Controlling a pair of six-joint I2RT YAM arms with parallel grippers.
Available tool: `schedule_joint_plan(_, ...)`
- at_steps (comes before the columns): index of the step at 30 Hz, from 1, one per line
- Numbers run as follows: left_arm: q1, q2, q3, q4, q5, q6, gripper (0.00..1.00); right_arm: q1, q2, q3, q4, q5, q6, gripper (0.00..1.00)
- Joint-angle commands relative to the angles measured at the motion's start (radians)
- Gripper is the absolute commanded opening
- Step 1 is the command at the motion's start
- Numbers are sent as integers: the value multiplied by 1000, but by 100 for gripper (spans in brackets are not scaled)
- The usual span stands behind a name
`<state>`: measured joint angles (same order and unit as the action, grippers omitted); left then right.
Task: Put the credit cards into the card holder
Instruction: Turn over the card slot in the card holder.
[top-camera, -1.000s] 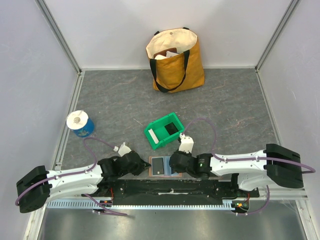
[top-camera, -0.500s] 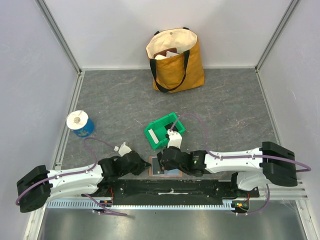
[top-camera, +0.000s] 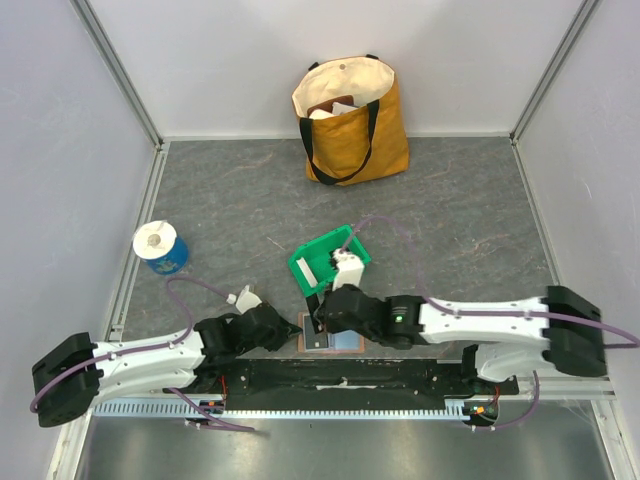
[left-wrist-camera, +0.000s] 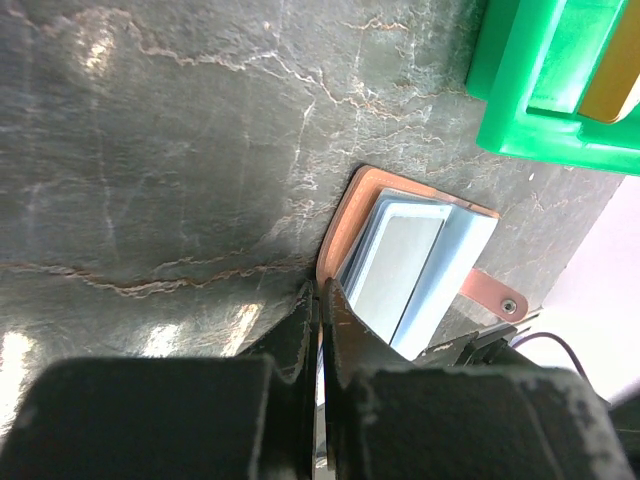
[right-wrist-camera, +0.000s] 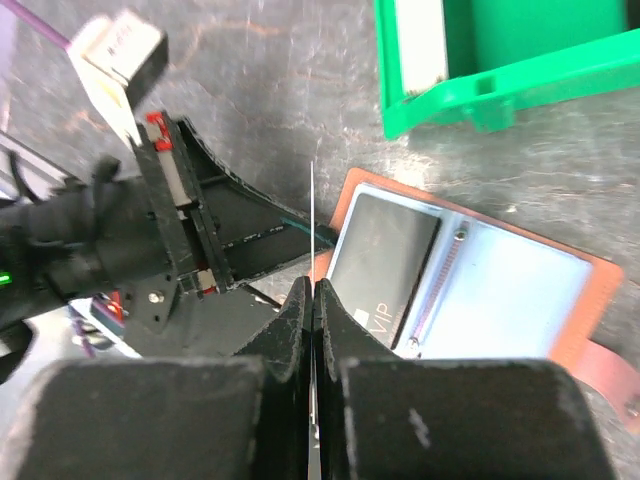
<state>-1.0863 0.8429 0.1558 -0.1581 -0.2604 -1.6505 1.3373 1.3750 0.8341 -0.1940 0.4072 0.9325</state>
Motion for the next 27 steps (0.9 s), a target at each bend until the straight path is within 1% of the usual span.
schedule_joint_plan(1, -4, -2, -32, -106, -43, -15, 2, -33, -163, -88, -133, 99, 93, 0)
schedule_joint_plan(5, -4, 1, -24, -106, -43, -11, 2, -33, -203, -165, -199, 82, 207, 0)
schedule_joint_plan(10, -6, -1, -21, -106, -43, -9, 2, -41, -214, -222, -196, 56, 284, 0)
schedule_joint_plan(18, -4, 5, -16, -104, -42, -3, 2, -85, -205, -243, -199, 24, 284, 0)
schedule_joint_plan(27, -4, 4, -19, -103, -43, -2, 2, -113, -243, -274, -209, 5, 266, 0)
